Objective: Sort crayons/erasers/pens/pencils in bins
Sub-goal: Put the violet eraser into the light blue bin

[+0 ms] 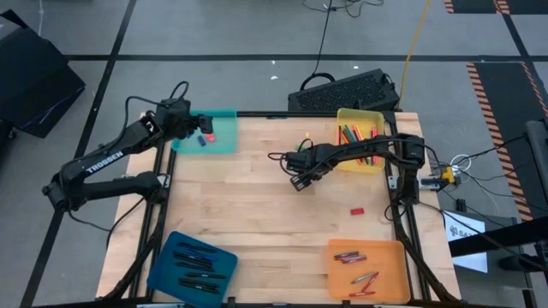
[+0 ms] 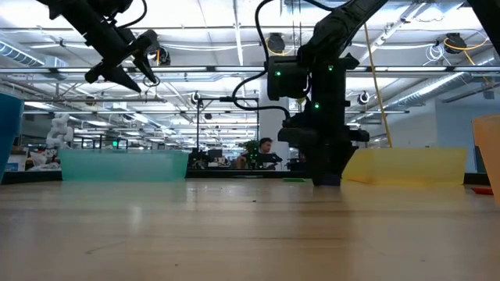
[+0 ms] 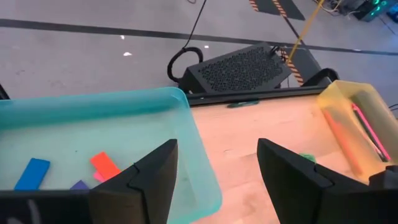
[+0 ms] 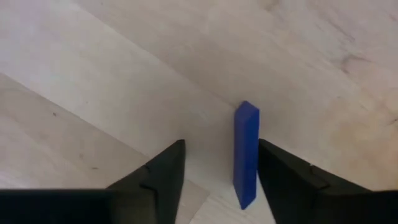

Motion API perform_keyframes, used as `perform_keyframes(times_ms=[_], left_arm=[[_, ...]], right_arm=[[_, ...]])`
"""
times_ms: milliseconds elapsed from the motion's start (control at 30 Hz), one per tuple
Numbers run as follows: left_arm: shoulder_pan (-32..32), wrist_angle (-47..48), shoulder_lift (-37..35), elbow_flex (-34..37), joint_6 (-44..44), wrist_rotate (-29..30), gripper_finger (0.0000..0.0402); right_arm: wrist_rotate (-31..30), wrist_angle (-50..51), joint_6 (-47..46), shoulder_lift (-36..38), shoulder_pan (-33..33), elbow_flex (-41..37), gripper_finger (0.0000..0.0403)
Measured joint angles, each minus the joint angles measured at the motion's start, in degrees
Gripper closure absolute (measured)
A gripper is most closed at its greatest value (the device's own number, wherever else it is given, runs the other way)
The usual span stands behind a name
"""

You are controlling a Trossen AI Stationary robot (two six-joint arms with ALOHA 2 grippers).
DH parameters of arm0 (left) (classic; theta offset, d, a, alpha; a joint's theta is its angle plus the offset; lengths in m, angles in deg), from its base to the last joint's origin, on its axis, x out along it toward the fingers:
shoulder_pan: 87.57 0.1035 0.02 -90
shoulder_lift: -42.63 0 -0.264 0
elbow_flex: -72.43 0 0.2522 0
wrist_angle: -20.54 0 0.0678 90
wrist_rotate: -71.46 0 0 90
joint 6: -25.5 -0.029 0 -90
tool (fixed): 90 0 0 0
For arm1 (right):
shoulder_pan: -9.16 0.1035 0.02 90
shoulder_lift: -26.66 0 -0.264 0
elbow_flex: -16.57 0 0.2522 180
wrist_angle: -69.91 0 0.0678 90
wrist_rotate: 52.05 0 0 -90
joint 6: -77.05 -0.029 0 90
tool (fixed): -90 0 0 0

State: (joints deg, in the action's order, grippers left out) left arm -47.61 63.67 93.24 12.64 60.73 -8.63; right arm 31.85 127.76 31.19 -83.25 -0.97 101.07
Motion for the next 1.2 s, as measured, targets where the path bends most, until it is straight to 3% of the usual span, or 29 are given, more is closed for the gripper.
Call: perform_keyframes(times_ms=[200, 367, 467, 567, 833, 1200], left_arm=[[0.01, 0.00, 0.00, 0.00, 0.20, -0.54, 0.0179], [-0.18, -0.49, 0.00, 0.02, 2.54, -6.95, 0.0179], [-1.61, -2.10, 0.65, 0.02, 3.95, -12.37, 0.0179], [-3.46, -3.42, 1.96, 0.02, 8.55, -17.40, 0.0179], [-12.06, -9.00, 11.07, 0.07, 25.37, -25.59, 0.0179], [-22.53, -43.32, 25.98, 0.04, 53.78, -31.63, 0.0179]], right_arm=[[-0.08, 0.30, 0.44, 0.04, 0.00, -0.15, 0.0303], [-0.30, 0.58, 3.99, 1.55, 0.00, -0.41, 0.0384], [-0.16, -0.75, 8.31, 4.30, 0.61, -0.52, 0.0385], [-3.77, -4.22, 16.23, 8.22, 2.68, -0.48, 0.0382], [-17.41, -19.75, 55.12, 15.37, 12.14, -0.31, 0.0390], [-44.27, -30.59, 79.24, 15.22, 15.60, -0.31, 0.0387]])
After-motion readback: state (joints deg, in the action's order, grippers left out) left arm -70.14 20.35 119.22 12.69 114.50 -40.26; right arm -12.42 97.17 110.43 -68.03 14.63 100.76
